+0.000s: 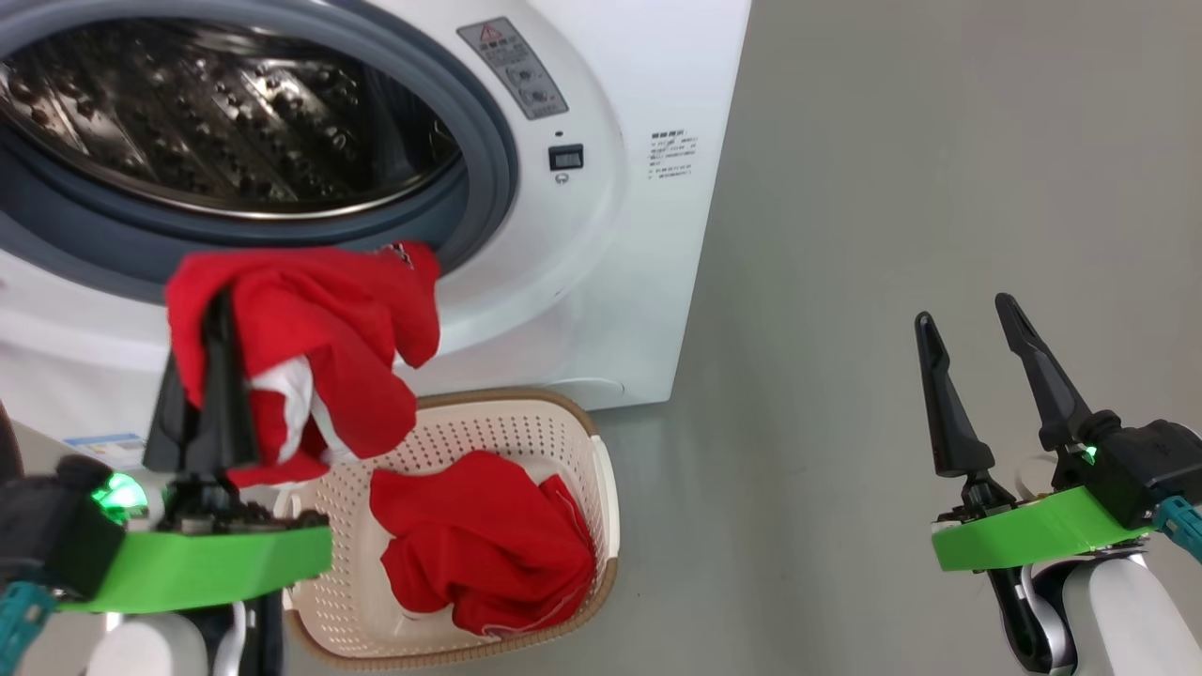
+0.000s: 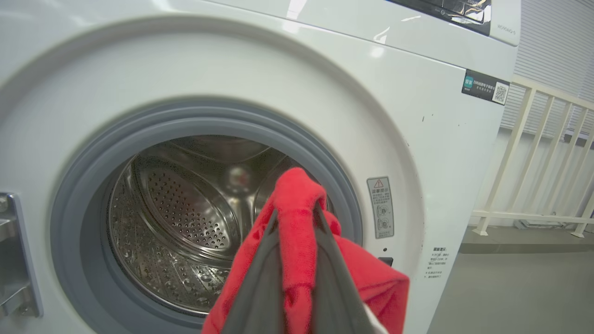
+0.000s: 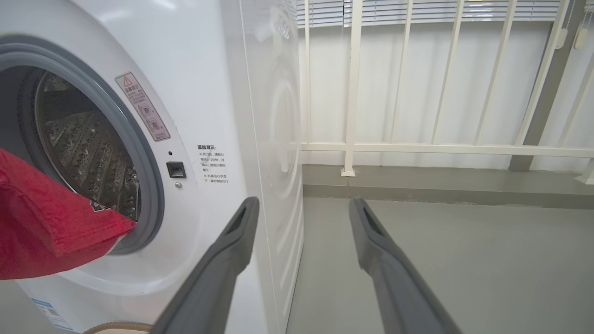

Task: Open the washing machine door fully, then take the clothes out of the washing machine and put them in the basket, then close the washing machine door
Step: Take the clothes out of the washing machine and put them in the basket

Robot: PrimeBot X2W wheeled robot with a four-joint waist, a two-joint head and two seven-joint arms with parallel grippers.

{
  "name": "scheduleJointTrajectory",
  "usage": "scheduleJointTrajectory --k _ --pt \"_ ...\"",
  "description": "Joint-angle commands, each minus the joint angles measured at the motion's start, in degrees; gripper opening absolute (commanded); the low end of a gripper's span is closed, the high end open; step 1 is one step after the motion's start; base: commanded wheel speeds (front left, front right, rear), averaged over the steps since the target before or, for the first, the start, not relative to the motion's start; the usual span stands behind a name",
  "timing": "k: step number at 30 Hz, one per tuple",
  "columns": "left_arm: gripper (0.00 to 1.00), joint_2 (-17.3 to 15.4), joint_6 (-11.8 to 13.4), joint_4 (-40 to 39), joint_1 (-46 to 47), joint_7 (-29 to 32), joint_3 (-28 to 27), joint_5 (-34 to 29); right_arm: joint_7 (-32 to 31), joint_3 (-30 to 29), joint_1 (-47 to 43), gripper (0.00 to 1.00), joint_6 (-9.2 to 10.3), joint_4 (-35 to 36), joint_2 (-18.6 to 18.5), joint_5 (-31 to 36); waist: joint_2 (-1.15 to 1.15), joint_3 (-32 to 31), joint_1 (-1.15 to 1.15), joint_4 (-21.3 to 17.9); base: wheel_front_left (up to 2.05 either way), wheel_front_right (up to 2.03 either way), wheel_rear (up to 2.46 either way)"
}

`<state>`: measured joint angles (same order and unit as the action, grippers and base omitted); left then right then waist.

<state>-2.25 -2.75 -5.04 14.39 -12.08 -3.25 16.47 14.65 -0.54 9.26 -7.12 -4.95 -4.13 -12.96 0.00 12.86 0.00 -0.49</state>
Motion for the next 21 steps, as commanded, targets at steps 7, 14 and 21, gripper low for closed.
scheduleJointTrajectory --k 7,14,21 --pt "0.00 -0.72 0.08 5.69 -0.69 0.96 0.27 5.03 0.35 1.20 1.52 1.00 -0.36 2.18 -0.11 -0.24 0.00 4.26 0.00 -0.06 0.00 0.00 0.00" --pt "0.00 -0.68 -0.97 17.36 2.69 -0.43 0.77 8.86 0.35 1.19 3.01 1.00 -0.36 3.19 -0.08 -0.30 0.00 7.34 0.00 -0.32 0.00 0.00 0.00" --pt "0.00 -0.65 -2.55 32.03 8.16 -1.95 2.67 10.78 0.35 1.57 4.27 1.00 -0.36 3.84 -0.62 -0.26 0.00 10.82 0.00 -0.41 0.00 0.00 0.00"
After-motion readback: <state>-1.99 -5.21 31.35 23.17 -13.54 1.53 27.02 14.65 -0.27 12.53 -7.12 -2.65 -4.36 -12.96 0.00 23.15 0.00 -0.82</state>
